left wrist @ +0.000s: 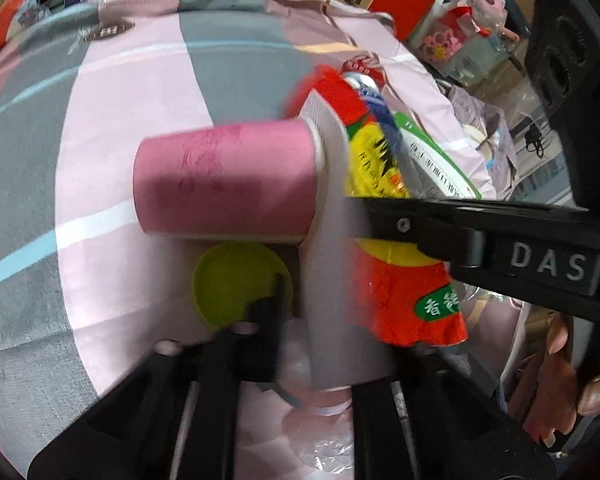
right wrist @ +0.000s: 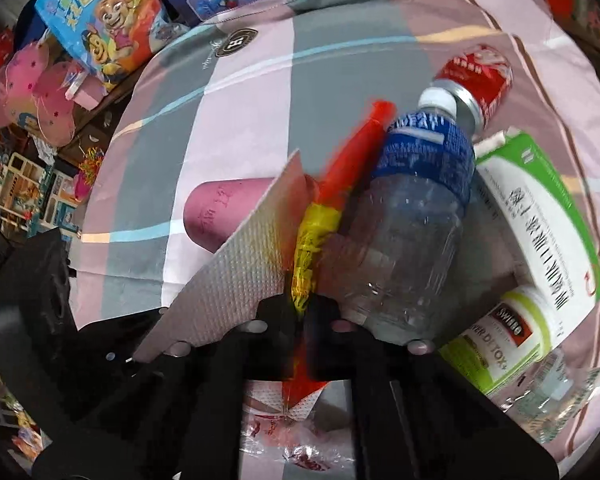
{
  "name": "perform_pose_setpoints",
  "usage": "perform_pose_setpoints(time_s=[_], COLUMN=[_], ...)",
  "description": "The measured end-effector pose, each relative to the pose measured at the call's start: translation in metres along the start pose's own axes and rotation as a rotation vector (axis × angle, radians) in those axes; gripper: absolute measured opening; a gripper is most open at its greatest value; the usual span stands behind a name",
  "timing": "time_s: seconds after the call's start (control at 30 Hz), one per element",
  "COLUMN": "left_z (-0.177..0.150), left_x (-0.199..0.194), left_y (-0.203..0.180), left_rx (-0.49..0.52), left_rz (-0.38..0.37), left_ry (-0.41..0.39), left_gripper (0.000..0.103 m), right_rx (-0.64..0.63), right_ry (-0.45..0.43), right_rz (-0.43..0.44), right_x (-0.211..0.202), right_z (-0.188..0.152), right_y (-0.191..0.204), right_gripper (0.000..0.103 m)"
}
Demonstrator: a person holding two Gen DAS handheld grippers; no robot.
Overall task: Collect trash
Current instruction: 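Grasp the white paper napkin with the left gripper while the right gripper grasps the red-yellow snack bag, then carry the napkin and snack bag over the teal bin and open both grippers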
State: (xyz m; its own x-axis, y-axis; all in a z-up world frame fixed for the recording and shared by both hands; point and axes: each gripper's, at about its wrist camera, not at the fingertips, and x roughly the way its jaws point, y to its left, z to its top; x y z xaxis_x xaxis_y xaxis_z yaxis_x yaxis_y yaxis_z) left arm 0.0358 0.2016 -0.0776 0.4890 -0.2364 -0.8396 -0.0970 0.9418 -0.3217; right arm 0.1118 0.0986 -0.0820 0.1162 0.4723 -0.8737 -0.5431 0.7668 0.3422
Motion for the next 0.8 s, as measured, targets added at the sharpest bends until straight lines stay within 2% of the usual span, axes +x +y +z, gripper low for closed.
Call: perform_pose_setpoints(time_s=[0.1,0.27,0.37,0.53,0.8], left_z=[0.005,0.022,0.03,0.043,0.055], left_x=[-0.021,-0.065,-0.079,-0.082,-0.057], left_y=[-0.009,-0.03,-0.045,-0.082,-0.182], left_rx=[0.009,0.05,0.071,0.114,0.269], left_rz=[0.007,-0.021,-0.031,-0.052,-0.112], left_ry=[-0.058,-0.158,-0.188,-0.192,-0.158], left_gripper=[0.001,0.001,0.001,0.001,0.001], right_rx=[-0.005,0.014,0.036,0.108,0.242], right_ry=[-0.057,-0.155,-0.205,-0.279,-0.375], right_rz=[0.031,0.101,0.113,0.1,0.063], right_x=[-0.023,-0.071,-0.094,-0.131,-0.183], right_z=[0.002,0.004,0.004,-0.009,-0.046], right_y=[-0.001,-0.013,-0.027,-0.073,-0.16], right_gripper=[0.003,0.003,0.003,0.003,0.003])
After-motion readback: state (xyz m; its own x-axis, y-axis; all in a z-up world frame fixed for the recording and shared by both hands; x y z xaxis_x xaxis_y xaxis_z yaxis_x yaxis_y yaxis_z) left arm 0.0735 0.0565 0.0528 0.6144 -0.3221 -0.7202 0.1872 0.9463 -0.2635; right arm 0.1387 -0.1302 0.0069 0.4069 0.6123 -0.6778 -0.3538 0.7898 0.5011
